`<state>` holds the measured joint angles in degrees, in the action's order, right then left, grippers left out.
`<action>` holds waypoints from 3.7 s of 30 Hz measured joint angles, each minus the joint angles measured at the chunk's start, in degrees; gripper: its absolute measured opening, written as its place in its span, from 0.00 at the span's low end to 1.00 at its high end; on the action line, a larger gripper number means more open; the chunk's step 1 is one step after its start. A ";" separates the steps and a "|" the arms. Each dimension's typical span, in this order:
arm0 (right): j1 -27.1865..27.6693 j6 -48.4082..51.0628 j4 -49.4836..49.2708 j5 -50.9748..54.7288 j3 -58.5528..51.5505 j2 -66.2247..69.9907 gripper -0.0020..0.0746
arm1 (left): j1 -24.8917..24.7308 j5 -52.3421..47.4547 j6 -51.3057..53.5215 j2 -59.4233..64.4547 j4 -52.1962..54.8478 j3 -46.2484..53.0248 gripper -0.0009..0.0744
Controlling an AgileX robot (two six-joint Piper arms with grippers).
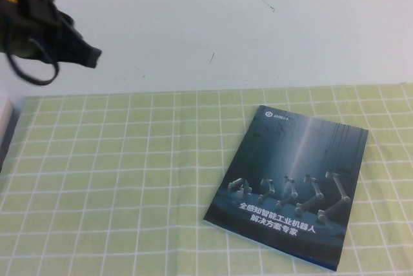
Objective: Close book
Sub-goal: 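Close the open booklet and leave it lying on the table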
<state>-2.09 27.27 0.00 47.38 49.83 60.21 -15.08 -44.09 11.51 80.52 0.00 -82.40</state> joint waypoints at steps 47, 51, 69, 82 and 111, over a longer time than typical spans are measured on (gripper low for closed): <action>0.00 2.89 -16.32 -13.69 -36.65 -44.14 0.02 | 4.79 27.37 -0.48 -66.25 1.04 59.77 0.01; 0.00 2.89 -16.42 -13.69 -36.65 -44.14 0.02 | 11.75 29.94 -1.75 -71.65 1.86 64.39 0.01; 0.00 2.89 -16.42 -13.69 -36.65 -44.14 0.02 | 16.40 25.85 -7.20 -81.06 -2.87 83.43 0.01; 0.00 2.89 -16.44 -13.69 -36.65 -44.14 0.02 | 16.40 25.34 -7.65 -81.06 -2.78 83.34 0.01; -1.02 2.89 -16.44 -14.19 -36.92 -45.83 0.02 | 16.40 25.21 -8.15 -81.17 -2.78 83.34 0.01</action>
<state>-3.11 30.16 -16.44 33.19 12.91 14.38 1.32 -18.88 3.36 -0.65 -2.78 0.94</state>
